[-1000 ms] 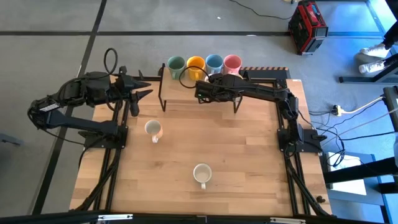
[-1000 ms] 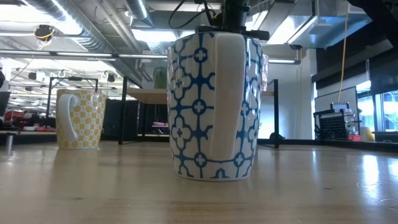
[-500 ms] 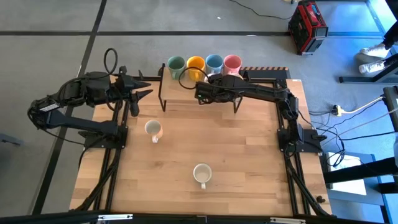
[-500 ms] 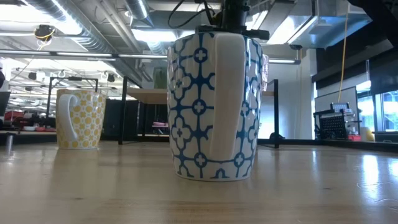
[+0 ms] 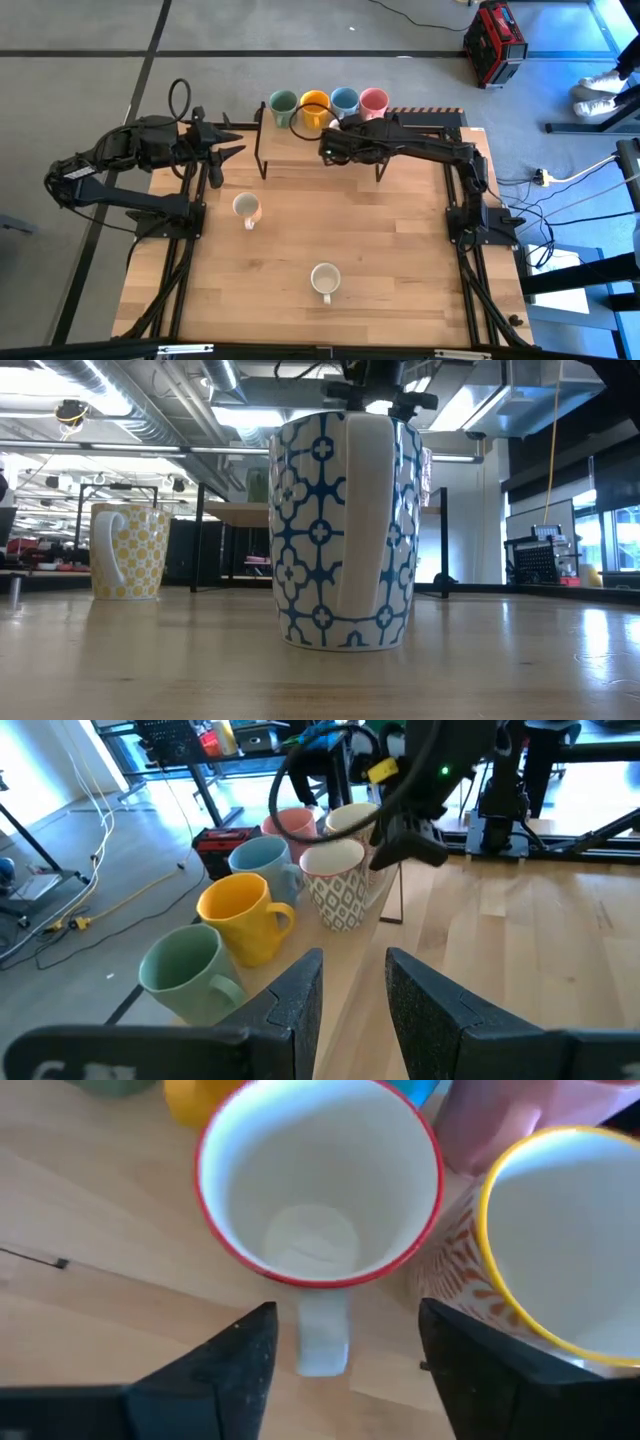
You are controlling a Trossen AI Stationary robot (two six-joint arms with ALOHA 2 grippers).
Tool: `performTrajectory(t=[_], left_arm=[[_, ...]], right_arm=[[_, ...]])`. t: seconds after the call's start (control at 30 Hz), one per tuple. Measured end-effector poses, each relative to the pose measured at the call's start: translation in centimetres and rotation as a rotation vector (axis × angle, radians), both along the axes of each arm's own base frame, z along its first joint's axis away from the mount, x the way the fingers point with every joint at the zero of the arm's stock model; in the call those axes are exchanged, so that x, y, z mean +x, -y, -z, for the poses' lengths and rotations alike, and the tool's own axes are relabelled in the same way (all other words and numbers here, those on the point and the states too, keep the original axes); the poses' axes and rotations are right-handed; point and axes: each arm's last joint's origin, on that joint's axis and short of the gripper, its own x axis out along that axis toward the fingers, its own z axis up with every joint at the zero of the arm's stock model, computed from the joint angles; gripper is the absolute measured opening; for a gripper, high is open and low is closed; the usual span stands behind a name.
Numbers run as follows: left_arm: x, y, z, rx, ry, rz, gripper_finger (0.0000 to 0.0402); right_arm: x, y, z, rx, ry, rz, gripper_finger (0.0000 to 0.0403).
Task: Place coffee mugs
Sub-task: Put the blue patterned mug on the shelf
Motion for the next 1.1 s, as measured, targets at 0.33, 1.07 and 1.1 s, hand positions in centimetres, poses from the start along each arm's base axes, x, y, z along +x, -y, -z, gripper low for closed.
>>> performTrajectory(t=[0.33, 1.07, 1.1], left_arm=[[0.4, -0.1, 0.1, 0.010, -0.018, -0.006, 0.0105], [5.1, 2.5, 1.8, -0.304, -0.092, 0.437, 0.0105], [5.2, 2.9, 1.9, -0.316, -0.098, 0.446, 0.0105]], right_arm=[[-0.8, -5.7, -2.8, -0.073, 0.045, -0.257, 0.0255], [-3.8, -23.8, -1.8, -0.043, 0.132, -0.673, 0.0253], [-4.2, -24.6, -1.5, -0.035, 0.130, -0.680, 0.0253]])
